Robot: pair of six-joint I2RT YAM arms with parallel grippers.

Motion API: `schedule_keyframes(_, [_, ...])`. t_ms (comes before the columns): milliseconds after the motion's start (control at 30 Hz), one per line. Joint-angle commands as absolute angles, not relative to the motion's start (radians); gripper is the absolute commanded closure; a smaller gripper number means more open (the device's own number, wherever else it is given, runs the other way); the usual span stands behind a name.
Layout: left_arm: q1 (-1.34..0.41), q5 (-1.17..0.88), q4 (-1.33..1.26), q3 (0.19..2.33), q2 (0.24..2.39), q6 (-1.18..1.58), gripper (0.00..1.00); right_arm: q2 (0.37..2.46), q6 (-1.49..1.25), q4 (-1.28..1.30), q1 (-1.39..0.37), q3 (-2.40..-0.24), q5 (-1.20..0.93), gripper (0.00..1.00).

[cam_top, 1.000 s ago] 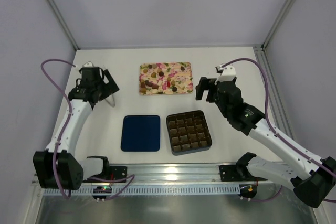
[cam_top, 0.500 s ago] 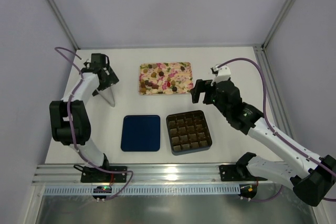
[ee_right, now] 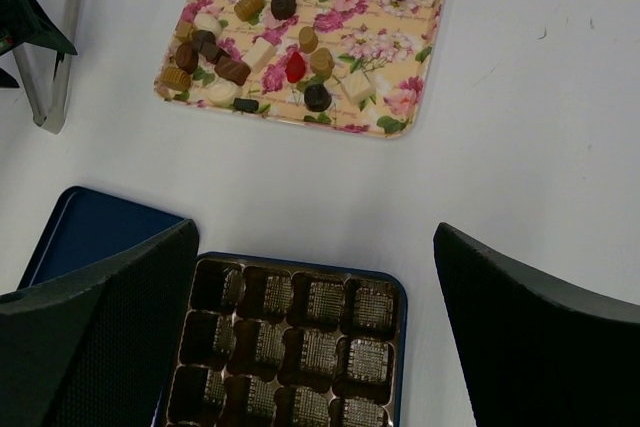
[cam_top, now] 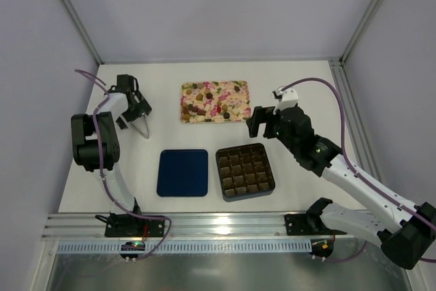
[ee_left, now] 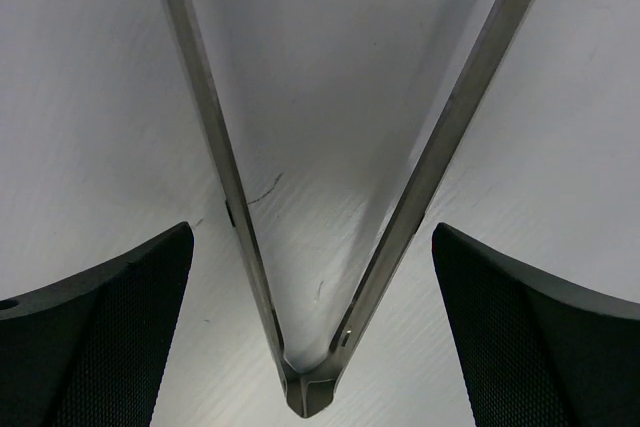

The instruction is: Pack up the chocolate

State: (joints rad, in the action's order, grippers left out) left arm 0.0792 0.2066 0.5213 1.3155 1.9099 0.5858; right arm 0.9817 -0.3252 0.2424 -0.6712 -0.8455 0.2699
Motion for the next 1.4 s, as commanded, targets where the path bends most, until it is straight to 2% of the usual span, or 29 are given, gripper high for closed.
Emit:
schedule_keyframes(0, [0.083, 0.187, 0.466, 1.351, 1.925, 0.574, 0.00, 0.954, -0.341, 0.221, -0.672, -0.836, 0.272, 0.00])
schedule_keyframes(233, [0.083, 0.224, 0.497, 1.341, 1.960, 0.597, 0.00, 0.973, -0.354, 0.209, -0.670, -0.831, 0.253, 0.00])
schedule_keyframes(433, [0.081, 0.215, 0.506, 1.342, 1.994, 0.589, 0.08, 0.976, -0.359, 0.196, -0.670, -0.825, 0.239, 0.00])
schedule_keyframes(633, [0.071, 0.196, 0.500, 1.353, 2.013, 0.578, 0.24, 0.982, -0.367, 0.193, -0.670, -0.821, 0.233, 0.00])
schedule_keyframes(733, [0.060, 0.190, 0.500, 1.371, 2.013, 0.558, 0.36, 0.983, -0.370, 0.192, -0.672, -0.818, 0.229, 0.00])
schedule_keyframes(833, [0.045, 0.190, 0.508, 1.385, 1.982, 0.542, 0.41, 0.986, -0.373, 0.190, -0.670, -0.815, 0.224, 0.00])
schedule_keyframes(1033, [-0.026, 0.236, 0.586, 1.417, 1.876, 0.522, 0.45, 0.983, -0.371, 0.192, -0.670, -0.816, 0.222, 0.00])
schedule_keyframes(1367, [-0.087, 0.268, 0.693, 1.358, 1.683, 0.529, 0.46, 0.974, -0.360, 0.199, -0.670, -0.816, 0.230, 0.00])
